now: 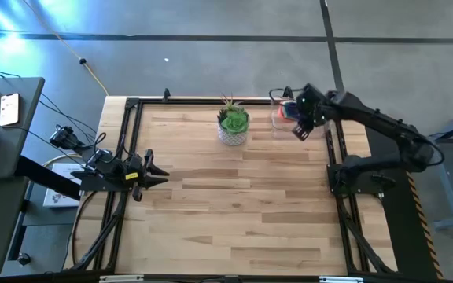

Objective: Nest measuring cups in basket
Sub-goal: Put the nested measuring cups into the transparent bin

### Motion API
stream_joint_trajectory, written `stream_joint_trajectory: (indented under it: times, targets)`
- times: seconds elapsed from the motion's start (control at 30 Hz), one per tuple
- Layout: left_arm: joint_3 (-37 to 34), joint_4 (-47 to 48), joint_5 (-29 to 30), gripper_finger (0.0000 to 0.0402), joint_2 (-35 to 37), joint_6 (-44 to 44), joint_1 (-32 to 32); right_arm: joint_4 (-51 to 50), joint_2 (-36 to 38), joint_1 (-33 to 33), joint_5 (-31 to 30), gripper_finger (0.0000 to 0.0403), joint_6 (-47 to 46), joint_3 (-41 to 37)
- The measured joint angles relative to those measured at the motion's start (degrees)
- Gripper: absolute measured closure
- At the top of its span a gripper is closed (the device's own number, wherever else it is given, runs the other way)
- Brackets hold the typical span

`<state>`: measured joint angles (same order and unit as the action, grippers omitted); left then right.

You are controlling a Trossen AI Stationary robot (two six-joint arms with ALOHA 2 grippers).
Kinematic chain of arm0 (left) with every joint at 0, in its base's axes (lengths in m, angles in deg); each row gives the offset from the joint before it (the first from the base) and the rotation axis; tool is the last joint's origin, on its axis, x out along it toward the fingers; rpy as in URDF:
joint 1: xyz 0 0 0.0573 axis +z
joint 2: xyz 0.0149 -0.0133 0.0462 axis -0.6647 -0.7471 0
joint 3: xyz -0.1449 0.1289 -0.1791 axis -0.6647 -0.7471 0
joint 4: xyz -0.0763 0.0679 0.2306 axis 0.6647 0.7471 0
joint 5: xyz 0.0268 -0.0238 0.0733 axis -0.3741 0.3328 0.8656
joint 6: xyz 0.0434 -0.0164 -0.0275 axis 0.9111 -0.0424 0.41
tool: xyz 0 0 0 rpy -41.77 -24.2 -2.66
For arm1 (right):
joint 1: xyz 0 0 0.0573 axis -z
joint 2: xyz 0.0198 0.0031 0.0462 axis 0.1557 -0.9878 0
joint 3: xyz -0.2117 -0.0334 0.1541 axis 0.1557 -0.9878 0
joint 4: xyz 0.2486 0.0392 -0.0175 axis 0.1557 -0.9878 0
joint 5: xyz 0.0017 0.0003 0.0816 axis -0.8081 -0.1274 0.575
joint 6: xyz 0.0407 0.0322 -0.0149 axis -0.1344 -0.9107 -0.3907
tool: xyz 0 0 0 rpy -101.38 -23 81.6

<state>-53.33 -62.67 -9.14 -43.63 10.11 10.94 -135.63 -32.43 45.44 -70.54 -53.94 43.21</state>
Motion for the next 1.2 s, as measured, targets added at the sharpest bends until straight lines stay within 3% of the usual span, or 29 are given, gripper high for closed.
stream_joint_trajectory:
  times: [0.17, 0.33, 0.67, 0.97, 1.2]
  targets:
    - [0.00, 0.00, 0.01, 0.0312, 0.01, -0.02, 0.00, 0.33, -4.42, 8.75, 2.82, 0.0280, 13.66, 0.00]
    - [0.00, 0.00, 0.00, 0.0312, -0.01, 0.00, 0.00, 0.77, -11.03, 12.18, 2.65, 0.0280, 20.85, 0.00]
    - [0.00, 0.00, 0.00, 0.0312, 0.01, -0.02, -0.02, 4.45, -23.23, 13.80, 2.15, 0.0280, 25.51, 0.00]
    - [0.00, 0.00, 0.00, 0.0312, -0.01, 0.00, -0.02, 5.67, -24.87, 13.78, 0.97, 0.0278, 26.18, 0.00]
    - [0.00, 0.00, 0.00, 0.0312, -0.01, 0.00, -0.02, 5.18, -24.87, 13.46, 0.73, 0.0149, 25.37, 0.02]
